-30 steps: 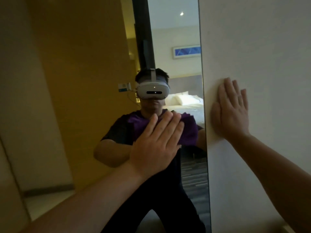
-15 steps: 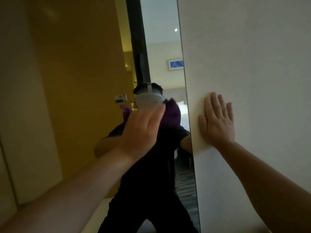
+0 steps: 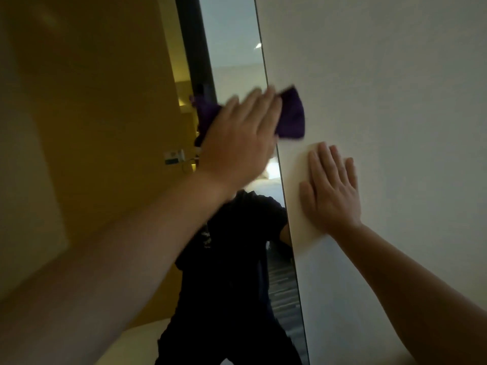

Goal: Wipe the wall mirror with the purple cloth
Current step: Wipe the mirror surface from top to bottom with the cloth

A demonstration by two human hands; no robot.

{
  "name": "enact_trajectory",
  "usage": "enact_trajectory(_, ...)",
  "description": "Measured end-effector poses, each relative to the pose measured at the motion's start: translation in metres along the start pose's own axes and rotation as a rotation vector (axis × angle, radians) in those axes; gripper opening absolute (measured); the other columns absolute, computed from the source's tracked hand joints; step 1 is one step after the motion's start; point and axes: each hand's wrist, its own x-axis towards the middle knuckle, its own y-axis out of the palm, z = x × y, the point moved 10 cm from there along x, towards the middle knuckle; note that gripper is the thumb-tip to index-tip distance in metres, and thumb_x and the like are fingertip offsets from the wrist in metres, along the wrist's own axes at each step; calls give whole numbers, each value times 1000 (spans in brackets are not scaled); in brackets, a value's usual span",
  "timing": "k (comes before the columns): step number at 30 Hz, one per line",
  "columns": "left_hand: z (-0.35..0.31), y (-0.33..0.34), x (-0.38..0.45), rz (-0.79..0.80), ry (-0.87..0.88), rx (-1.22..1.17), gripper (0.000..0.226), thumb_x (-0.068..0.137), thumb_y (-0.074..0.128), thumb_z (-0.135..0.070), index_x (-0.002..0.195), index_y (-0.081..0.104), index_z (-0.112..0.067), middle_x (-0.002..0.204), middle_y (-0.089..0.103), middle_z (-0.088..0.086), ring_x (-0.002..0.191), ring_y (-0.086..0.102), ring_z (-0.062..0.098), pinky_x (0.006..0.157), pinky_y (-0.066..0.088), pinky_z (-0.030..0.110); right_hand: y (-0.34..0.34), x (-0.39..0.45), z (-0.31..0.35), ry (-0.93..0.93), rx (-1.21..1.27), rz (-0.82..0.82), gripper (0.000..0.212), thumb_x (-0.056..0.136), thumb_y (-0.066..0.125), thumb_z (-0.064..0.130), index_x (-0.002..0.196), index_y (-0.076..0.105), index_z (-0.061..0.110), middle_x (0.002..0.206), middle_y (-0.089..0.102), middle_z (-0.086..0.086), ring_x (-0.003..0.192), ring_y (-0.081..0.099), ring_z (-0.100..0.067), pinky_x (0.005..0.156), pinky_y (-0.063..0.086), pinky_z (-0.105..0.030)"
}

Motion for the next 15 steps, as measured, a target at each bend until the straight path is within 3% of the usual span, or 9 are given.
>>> enact_trajectory(4, -79, 25, -105, 63, 85, -74, 53, 106, 33, -31, 151, 31, -3, 158, 31, 19, 147, 28, 36, 117, 26, 54, -1, -3, 2, -71, -11, -63, 65, 101, 45, 43, 155, 28, 11, 163, 21, -13, 152, 15, -28, 122, 15, -56)
enact_trajectory(8, -136, 49, -188, 106, 172, -84, 51, 104, 33, -26, 151, 33, -5, 159, 28, 18, 149, 22, 37, 119, 22, 53, -1, -1, 2, -18, -2, -2, 62, 105, 24, 45, 158, 18, 14, 166, 17, -10, 154, 8, -26, 125, 3, -49)
enact_trajectory(12, -163, 64, -237, 249, 260, -79, 60, 99, 41, -31, 153, 31, -8, 161, 20, 13, 150, 20, 32, 121, 13, 49, -3, -1, 4, -12, -1, 33, 62, 104, 26, 43, 157, 20, 12, 166, 15, -11, 154, 8, -28, 124, 1, -48)
enact_trajectory(15, -161, 59, -239, 244, 251, -89, 54, 102, 35, -31, 152, 33, -12, 159, 31, 10, 147, 28, 29, 120, 17, 46, -4, 0, 5, 14, -5, 84, 63, 103, 26, 43, 157, 21, 11, 166, 15, -12, 154, 8, -28, 124, 0, -47)
